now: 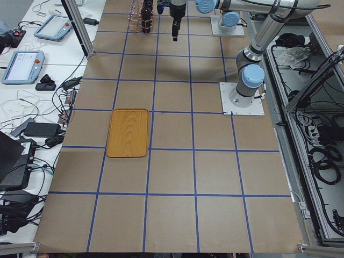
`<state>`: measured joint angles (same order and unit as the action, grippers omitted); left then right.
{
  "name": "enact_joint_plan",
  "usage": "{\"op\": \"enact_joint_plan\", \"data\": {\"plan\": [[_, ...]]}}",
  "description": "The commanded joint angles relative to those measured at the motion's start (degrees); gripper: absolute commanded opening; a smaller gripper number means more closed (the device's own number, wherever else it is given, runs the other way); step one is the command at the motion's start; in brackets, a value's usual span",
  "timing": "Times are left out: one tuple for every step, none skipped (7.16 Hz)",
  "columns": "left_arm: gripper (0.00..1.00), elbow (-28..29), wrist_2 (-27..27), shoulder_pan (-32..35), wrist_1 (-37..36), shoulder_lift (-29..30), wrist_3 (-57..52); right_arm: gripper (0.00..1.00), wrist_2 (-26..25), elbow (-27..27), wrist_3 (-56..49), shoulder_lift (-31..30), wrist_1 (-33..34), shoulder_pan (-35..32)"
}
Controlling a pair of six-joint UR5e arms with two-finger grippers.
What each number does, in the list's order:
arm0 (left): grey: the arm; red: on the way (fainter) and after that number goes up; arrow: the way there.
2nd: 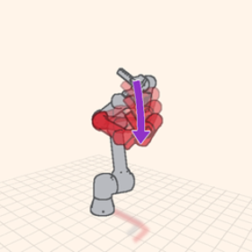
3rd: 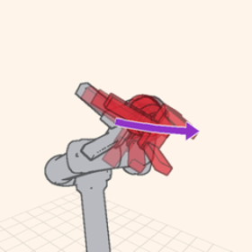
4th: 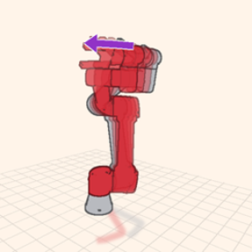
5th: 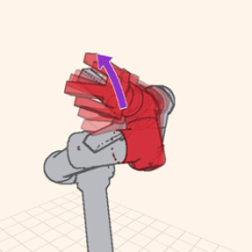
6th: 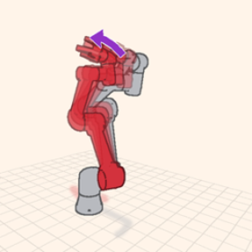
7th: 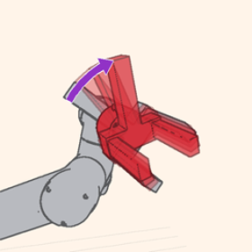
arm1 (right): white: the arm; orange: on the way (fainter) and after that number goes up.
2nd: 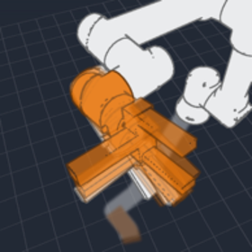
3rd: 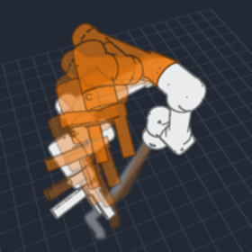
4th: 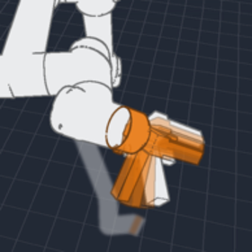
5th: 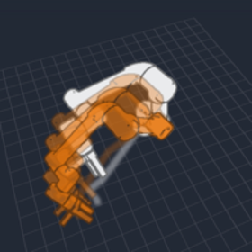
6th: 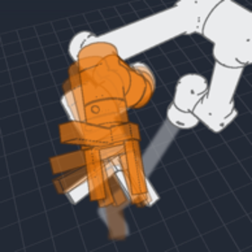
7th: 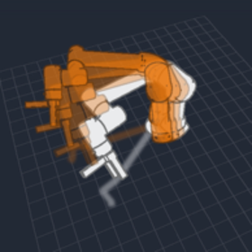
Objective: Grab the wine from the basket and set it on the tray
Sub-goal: 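Lower the right gripper onto the middle dark bottle and close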
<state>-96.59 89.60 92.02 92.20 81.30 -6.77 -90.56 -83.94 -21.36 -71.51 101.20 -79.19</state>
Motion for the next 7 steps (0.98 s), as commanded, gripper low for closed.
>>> {"op": "enact_joint_plan", "data": {"plan": [[1.00, 0.00, -0.04, 0.00, 0.00, 0.00, 0.00, 0.45, -0.06, 0.00, 0.00, -0.03, -0.56, 0.00], [1.00, 0.00, 0.05, 0.00, 0.00, 0.00, 0.00, 0.33, 0.03, 0.00, 0.00, -0.12, -1.69, 0.00], [1.00, 0.00, 0.05, 0.00, 0.00, 0.00, 0.00, 0.28, -0.06, 0.00, 0.00, -0.12, -1.79, 0.00], [1.00, 0.00, -0.04, 0.00, 0.00, 0.00, 0.00, 0.25, -0.06, 0.09, 0.00, -0.12, -1.79, 0.00], [1.00, 0.00, -0.04, 0.00, 0.00, 0.00, 0.00, 0.06, -0.06, 0.44, 0.00, 0.05, -1.88, 0.00], [1.00, 0.00, -0.04, 0.00, 0.00, 0.00, 0.00, 0.00, 0.03, 0.87, -0.09, 0.14, -2.05, 0.00], [1.00, 0.00, -0.04, 0.00, 0.00, 0.00, 0.00, 0.00, 0.12, 1.49, -0.09, -0.12, -2.06, 0.00]]}}
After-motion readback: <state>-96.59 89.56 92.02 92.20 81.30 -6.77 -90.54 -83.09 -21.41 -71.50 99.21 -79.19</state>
